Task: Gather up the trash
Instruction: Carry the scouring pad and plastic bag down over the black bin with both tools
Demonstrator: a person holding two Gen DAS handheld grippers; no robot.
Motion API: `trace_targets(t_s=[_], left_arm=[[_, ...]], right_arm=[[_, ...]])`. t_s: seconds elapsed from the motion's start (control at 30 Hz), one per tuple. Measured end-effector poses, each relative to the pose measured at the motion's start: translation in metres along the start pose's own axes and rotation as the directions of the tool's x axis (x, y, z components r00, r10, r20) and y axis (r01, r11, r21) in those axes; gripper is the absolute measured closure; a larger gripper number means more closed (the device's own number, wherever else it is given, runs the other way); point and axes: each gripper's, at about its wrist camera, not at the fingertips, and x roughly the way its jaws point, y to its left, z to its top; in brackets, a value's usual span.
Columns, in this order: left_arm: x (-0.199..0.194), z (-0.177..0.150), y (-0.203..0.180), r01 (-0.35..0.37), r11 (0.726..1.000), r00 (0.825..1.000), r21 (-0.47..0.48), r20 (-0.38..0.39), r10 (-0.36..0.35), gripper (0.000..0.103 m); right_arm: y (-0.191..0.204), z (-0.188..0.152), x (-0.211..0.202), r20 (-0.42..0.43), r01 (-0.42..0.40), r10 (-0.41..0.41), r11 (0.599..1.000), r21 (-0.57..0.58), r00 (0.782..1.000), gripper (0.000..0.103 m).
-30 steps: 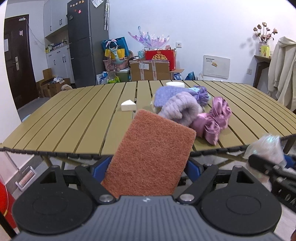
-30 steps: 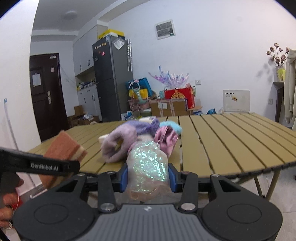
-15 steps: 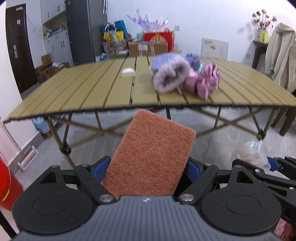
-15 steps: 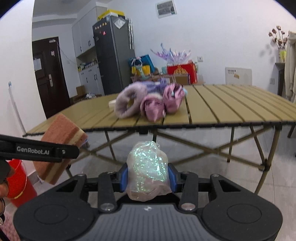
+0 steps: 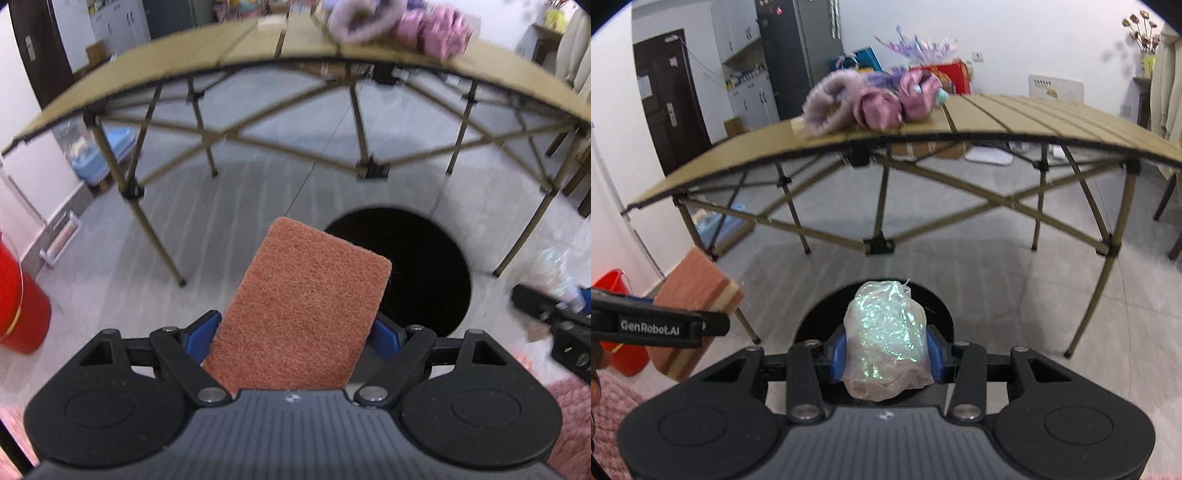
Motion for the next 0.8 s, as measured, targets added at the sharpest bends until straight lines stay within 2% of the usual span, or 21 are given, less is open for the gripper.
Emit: trace_targets(t_s=[0.27, 0.57, 0.8], left_arm=[[0.035, -0.015, 0.005, -0.037, 0.999, 0.993, -0.012, -0.116, 0.035, 0.019], [0.06, -0.018, 0.009, -0.077, 0.997, 0.978, -0.017, -0.194, 0.072, 0.019], [0.069, -0.017, 0.007, -0.077, 0.997, 0.971, -0.017, -0.226, 0.071, 0.019]], right_arm=[[-0.01, -0.01, 0.011, -0.059, 0.051, -0.049, 0.998, 0.028, 0.997, 0.061], [-0.027, -0.016, 0.033, -0.126, 0.106, -0.097, 0.993, 0.061, 0.987, 0.061], [-0.038, -0.018, 0.048, -0.158, 0.137, -0.121, 0.986, 0.091, 0.98, 0.061]])
